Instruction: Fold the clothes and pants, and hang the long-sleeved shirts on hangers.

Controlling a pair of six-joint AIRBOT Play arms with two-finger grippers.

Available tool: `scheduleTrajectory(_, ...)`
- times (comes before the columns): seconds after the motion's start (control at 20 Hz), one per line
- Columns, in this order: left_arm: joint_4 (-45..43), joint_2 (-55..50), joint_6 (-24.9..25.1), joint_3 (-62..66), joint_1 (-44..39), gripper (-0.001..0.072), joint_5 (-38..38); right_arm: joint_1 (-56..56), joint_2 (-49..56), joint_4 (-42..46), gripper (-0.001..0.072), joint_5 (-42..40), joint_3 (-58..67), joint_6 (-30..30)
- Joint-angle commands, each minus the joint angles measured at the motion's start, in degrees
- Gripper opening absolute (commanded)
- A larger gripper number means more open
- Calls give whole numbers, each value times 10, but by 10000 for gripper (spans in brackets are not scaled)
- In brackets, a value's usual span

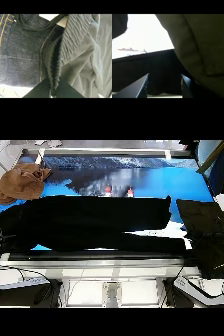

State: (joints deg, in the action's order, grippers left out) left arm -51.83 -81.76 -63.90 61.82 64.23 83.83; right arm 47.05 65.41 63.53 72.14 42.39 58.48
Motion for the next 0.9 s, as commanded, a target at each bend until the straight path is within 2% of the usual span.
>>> scheduleTrajectory(0.0, 0, 0, 0, 0, 0, 20, 0, 0, 18, 21, 442, -25, -18, 2)
scheduleTrajectory(0.2, 0, 0, 0, 0, 0, 20, 0, 0, 27, 0, 442, -68, -39, -5)
scheduleTrajectory(0.5, 0, 0, 0, 0, 0, 20, -5, 0, 27, -39, 425, -56, -55, -33)
scheduleTrajectory(0.55, 0, 0, 0, 0, 0, 20, -4, 0, 27, -54, 318, -56, -62, -42)
scheduleTrajectory(0.6, 0, 0, 0, 0, 0, 20, -4, 0, 27, -69, 140, -53, -64, -42)
scheduleTrajectory(0.65, 0, 0, 0, 1, 0, 19, -4, 0, 26, -90, 19, -47, -62, -42)
scheduleTrajectory(0.85, 0, 0, 0, 46, 1, 19, 16, 0, -2, -160, 9, 19, 8, -45)
